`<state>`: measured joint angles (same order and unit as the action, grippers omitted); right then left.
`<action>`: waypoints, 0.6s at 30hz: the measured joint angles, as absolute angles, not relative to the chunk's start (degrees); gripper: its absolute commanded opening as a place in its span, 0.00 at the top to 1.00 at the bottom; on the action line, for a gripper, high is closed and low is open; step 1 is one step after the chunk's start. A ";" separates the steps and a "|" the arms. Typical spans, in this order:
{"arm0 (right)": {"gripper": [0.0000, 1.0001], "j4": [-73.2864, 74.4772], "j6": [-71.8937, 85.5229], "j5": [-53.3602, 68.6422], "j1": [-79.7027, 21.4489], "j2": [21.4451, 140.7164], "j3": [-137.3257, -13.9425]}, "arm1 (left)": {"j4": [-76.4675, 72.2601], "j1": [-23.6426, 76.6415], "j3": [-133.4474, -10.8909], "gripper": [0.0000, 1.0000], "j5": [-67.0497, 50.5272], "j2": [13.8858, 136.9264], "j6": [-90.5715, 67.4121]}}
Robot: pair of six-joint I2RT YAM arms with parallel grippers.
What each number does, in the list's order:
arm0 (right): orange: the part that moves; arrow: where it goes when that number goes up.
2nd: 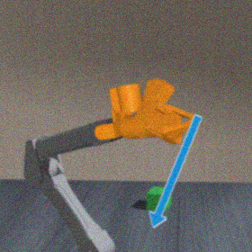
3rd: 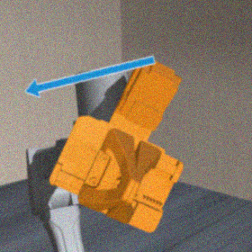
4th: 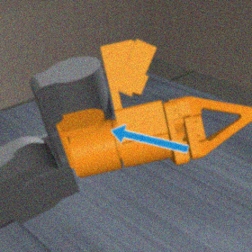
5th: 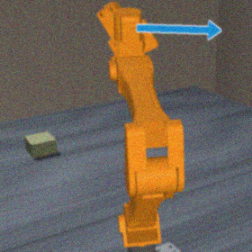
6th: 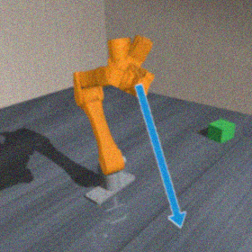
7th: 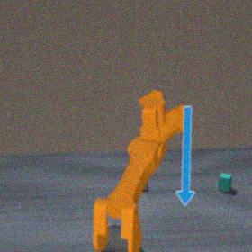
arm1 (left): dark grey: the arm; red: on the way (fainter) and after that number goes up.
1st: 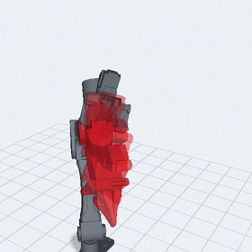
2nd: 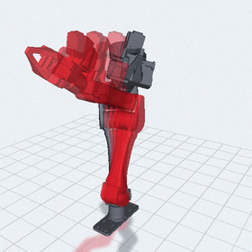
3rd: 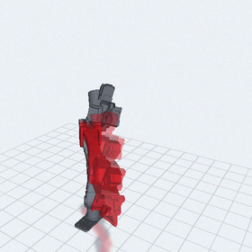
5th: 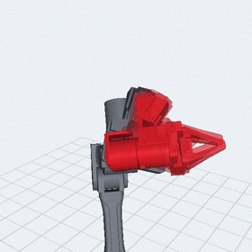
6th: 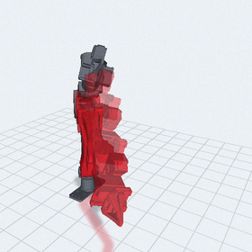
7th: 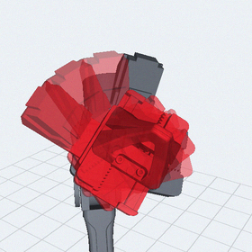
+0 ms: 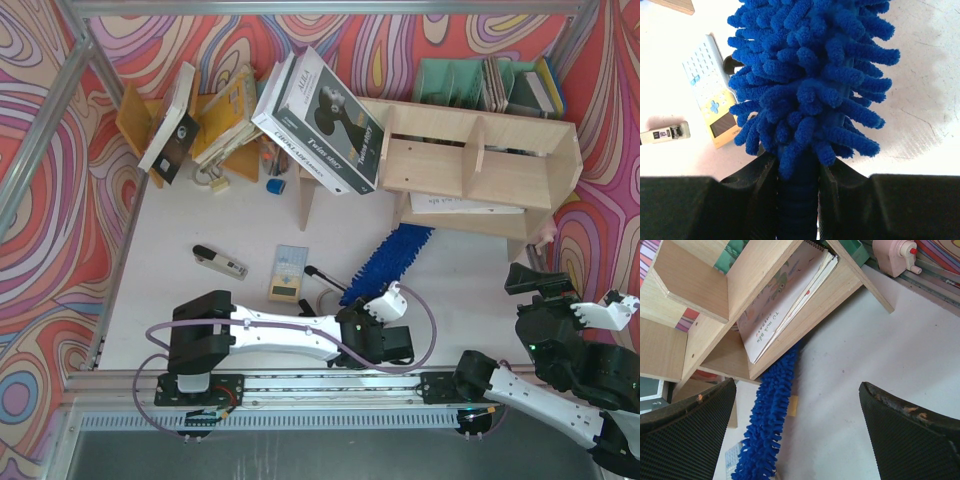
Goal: Dust the bookshelf with a duster
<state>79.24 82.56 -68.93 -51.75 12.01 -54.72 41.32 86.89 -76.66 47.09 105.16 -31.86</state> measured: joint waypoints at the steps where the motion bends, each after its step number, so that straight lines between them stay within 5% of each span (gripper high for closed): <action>1: 0.01 79.24 82.56 -68.93 -51.75 12.01 -54.72 | 41.74 87.02 -76.66 1.00 47.18 105.14 -31.86; 18: 0.01 79.24 82.56 -68.93 -51.75 12.01 -54.72 | 49.69 90.43 -76.51 1.00 50.72 99.90 -36.71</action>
<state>79.24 82.56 -68.93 -51.75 12.01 -54.72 49.69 90.43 -76.51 50.72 99.90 -36.71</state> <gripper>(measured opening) 0.988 0.344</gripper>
